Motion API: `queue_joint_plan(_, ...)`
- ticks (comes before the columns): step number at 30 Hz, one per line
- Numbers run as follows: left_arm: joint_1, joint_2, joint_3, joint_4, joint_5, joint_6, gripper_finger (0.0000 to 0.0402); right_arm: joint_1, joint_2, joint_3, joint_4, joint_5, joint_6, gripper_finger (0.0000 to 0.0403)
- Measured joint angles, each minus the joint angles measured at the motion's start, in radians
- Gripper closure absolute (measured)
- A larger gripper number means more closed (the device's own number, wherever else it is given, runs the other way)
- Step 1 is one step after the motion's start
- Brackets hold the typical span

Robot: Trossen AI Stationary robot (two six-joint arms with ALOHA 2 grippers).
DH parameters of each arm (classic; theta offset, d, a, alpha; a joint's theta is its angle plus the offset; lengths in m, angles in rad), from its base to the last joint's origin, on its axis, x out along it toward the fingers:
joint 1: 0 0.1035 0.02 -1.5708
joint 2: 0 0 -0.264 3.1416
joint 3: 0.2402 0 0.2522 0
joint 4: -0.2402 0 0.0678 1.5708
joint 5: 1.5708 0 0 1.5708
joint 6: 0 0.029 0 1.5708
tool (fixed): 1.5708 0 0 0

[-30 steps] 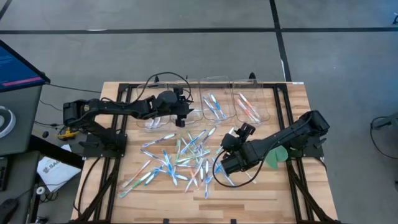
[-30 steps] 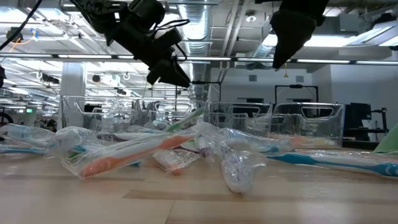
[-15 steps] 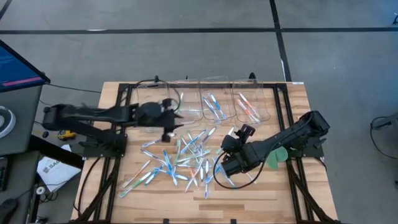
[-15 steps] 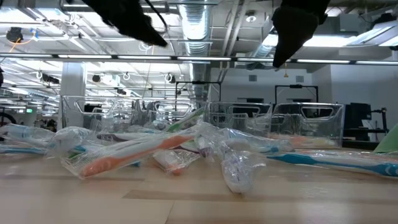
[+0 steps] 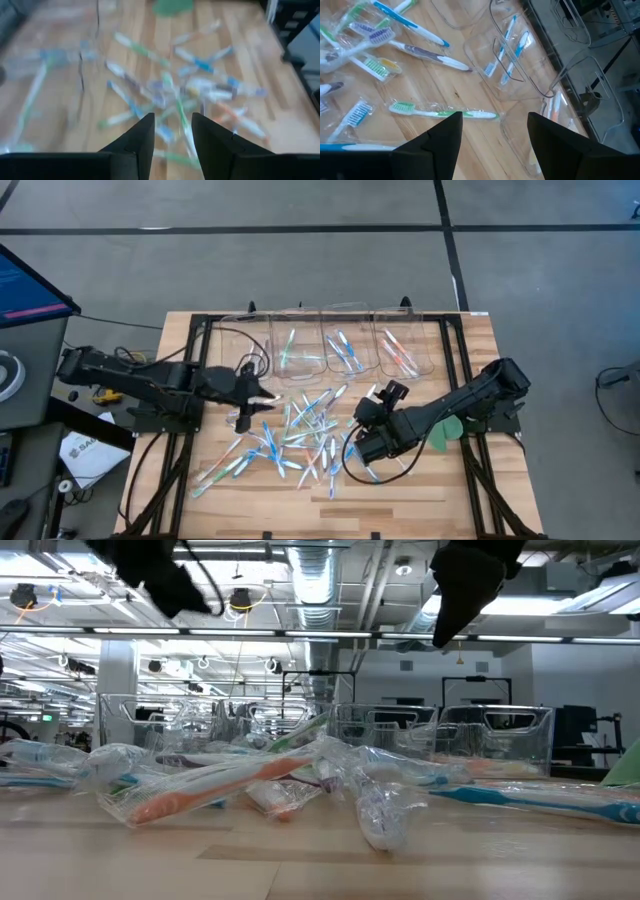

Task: Pick & Place Toothbrushes
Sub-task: Adjust the left transparent bin

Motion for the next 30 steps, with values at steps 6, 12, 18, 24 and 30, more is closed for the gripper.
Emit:
queue_joint_plan(6, -0.049, 0.0, -0.089, -0.07, 0.0, -0.011, 0.0279, 0.0, 0.0, 0.0, 0.027, 0.0, -0.046, 0.0184)
queue_joint_plan(12, -0.068, 0.0, -0.176, -0.079, -0.027, -0.01, 0.0279, 0.0, 0.0, 0.0, 0.029, 0.0, -0.048, 0.0184)
queue_joint_plan(18, -0.067, 0.002, -0.222, -0.076, -0.2, -0.094, 0.027, 0.0, 0.0, 0.0, 0.037, 0.0, -0.048, 0.0184)
queue_joint_plan(24, -0.071, 0.005, -0.252, -0.074, -0.202, -0.168, 0.0234, 0.0, 0.0, 0.0, 0.063, 0.0, -0.077, 0.0184)
queue_joint_plan(30, -0.071, 0.005, -0.277, -0.074, -0.166, -0.2, 0.021, 0.0, 0.0, 0.0, 0.11, 0.0, -0.127, 0.0184)
